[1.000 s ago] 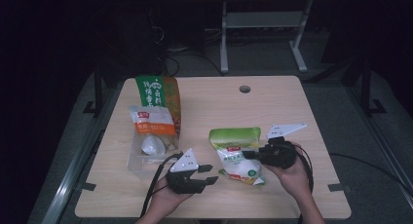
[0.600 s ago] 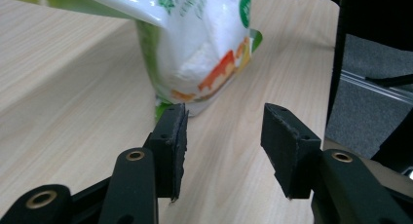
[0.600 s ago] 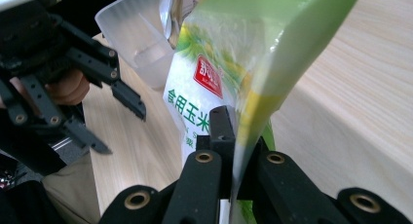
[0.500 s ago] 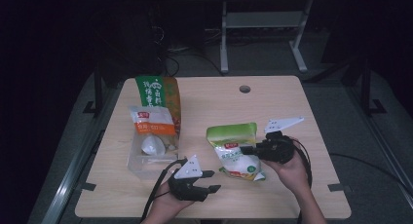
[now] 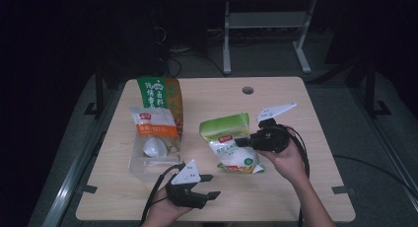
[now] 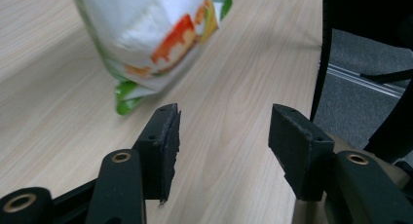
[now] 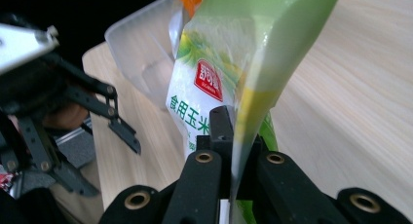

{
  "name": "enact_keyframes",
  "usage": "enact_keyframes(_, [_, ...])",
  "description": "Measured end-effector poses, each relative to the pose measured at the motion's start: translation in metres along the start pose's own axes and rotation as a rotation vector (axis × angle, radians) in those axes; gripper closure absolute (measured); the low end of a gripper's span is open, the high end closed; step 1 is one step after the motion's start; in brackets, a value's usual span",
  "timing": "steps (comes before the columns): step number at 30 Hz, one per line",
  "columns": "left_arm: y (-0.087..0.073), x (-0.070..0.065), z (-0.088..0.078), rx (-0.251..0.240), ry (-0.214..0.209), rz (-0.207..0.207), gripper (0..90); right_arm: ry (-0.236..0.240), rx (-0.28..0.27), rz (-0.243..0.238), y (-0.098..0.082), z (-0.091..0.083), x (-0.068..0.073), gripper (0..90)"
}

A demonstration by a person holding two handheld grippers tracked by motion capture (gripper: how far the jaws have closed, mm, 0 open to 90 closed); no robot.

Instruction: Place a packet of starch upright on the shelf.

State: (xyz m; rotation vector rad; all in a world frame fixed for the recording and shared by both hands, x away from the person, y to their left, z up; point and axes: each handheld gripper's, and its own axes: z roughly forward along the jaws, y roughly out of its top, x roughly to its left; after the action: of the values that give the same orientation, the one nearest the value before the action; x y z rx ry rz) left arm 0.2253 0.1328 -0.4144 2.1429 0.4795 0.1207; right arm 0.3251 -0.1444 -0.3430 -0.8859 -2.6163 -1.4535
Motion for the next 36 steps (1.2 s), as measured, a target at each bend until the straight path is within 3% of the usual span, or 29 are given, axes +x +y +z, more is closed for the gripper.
enact_keyframes(11, [-0.009, -0.003, -0.010, -0.002, 0.016, 0.003, 39.2, 0.025, -0.020, -0.020, 0.039, 0.013, 0.013, 89.9])
enact_keyframes(21, [-0.014, -0.010, -0.011, -0.018, 0.005, 0.012, 35.7, 0.062, -0.018, -0.070, 0.078, 0.030, 0.039, 89.8])
enact_keyframes(28, [-0.016, -0.011, -0.011, -0.024, 0.003, 0.031, 33.6, 0.106, -0.016, -0.092, 0.100, 0.055, 0.055, 89.9])
enact_keyframes(30, [-0.016, -0.013, -0.011, -0.038, 0.001, 0.028, 33.5, 0.126, -0.011, -0.102, 0.105, 0.065, 0.059, 89.9])
enact_keyframes(36, [-0.017, -0.016, -0.008, -0.019, -0.005, 0.061, 33.6, 0.178, 0.022, -0.104, 0.112, 0.100, 0.067, 89.9])
